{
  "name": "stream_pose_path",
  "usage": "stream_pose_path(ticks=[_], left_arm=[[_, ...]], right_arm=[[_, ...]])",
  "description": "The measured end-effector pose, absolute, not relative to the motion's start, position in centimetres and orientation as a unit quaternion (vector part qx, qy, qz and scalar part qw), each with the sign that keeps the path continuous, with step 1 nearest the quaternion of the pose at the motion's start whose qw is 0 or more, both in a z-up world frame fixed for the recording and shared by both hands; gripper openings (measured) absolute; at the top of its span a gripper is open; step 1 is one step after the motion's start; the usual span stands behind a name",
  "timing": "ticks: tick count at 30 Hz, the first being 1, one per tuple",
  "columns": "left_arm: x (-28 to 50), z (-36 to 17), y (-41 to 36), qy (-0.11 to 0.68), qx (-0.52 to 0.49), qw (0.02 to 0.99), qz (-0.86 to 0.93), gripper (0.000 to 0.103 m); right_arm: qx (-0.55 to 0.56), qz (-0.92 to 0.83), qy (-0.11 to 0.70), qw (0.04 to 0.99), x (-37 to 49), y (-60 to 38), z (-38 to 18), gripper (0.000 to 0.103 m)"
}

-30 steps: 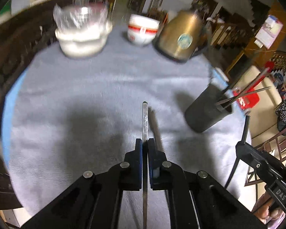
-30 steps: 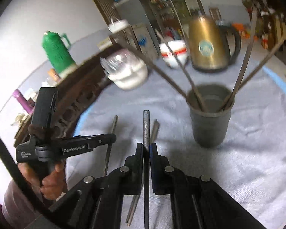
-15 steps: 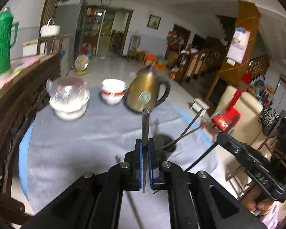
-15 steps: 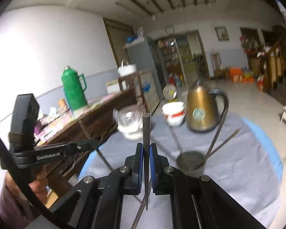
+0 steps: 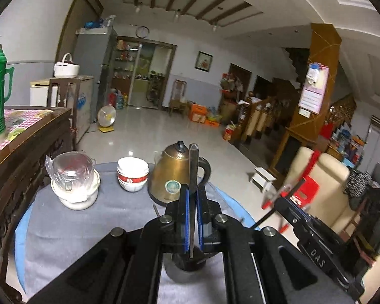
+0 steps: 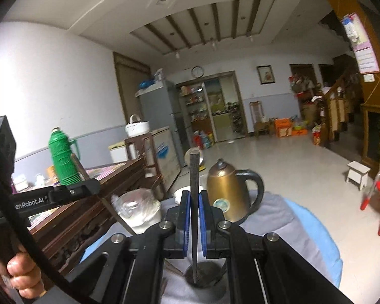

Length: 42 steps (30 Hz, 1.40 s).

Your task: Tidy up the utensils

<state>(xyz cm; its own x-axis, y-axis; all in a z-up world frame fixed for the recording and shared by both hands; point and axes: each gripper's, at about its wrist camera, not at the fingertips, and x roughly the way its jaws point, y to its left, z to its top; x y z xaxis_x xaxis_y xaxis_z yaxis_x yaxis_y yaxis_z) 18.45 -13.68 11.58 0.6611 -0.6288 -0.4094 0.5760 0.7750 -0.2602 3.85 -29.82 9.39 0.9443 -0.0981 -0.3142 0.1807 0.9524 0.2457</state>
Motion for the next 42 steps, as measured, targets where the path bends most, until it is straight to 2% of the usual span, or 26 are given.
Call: stream_pose_path(ticks=[4, 11, 19, 20, 22, 23, 24, 25, 27, 29, 32, 35, 39, 42], left_arm=[[20.0, 9.2, -15.7, 0.262, -0.052, 0.912, -0.313, 0.006], [21.1, 3.9, -17.8, 0.318, -0.033, 0.901, -0.294, 0.006], [19.5, 2.5, -18.3, 0.342, 0.007, 0.89, -0.303, 0.006], [19.2, 2.6, -18.2, 0.341, 0.01, 0.889, -0.304, 0.008], [18.7, 3.0, -17.8, 0.345, 0.017, 0.885, -0.311, 0.024], [18.2, 3.4, -17.1, 0.342, 0.015, 0.884, -0.317, 0.036], [17.7, 3.8, -16.5, 0.332, 0.014, 0.888, -0.319, 0.04], [17.0, 4.4, -15.8, 0.318, 0.016, 0.893, -0.319, 0.043], [15.4, 5.6, -13.5, 0.288, 0.022, 0.903, -0.32, 0.055], [14.5, 6.1, -11.3, 0.267, 0.028, 0.912, -0.311, 0.058], [14.1, 5.7, -7.6, 0.252, 0.04, 0.926, -0.279, 0.066], [15.1, 3.0, -4.6, 0.28, 0.057, 0.926, -0.245, 0.067], [17.3, -3.2, -1.6, 0.367, 0.06, 0.907, -0.196, 0.067], [18.3, -7.1, 0.1, 0.425, 0.041, 0.886, -0.18, 0.067]], right_arm=[[0.142, -0.092, 0.158, 0.973, 5.7, -31.0, 7.5, 0.007], [0.166, -0.084, 0.217, 0.958, 7.4, -31.7, 2.6, 0.007], [0.201, -0.075, 0.267, 0.94, 7.1, -32.9, 0.6, 0.011], [0.21, -0.072, 0.272, 0.936, 7.0, -32.8, 0.3, 0.012], [0.235, -0.062, 0.283, 0.928, 6.7, -33.3, -0.1, 0.012], [0.241, -0.063, 0.285, 0.926, 6.5, -33.4, 0.0, 0.012], [0.251, -0.059, 0.282, 0.924, 6.0, -33.7, 0.1, 0.012], [0.262, -0.053, 0.273, 0.924, 5.3, -34.0, 0.4, 0.015], [0.275, -0.046, 0.254, 0.926, 3.8, -34.3, 1.0, 0.025], [0.284, -0.035, 0.23, 0.93, 1.7, -34.3, 1.9, 0.039], [0.267, -0.033, 0.203, 0.942, -1.2, -33.3, 3.0, 0.039], [0.254, -0.009, 0.208, 0.945, -2.7, -31.7, 2.7, 0.036], [0.223, 0.031, 0.283, 0.932, -1.8, -27.1, -0.8, 0.034], [0.208, 0.044, 0.349, 0.913, 0.7, -23.6, -5.0, 0.027]])
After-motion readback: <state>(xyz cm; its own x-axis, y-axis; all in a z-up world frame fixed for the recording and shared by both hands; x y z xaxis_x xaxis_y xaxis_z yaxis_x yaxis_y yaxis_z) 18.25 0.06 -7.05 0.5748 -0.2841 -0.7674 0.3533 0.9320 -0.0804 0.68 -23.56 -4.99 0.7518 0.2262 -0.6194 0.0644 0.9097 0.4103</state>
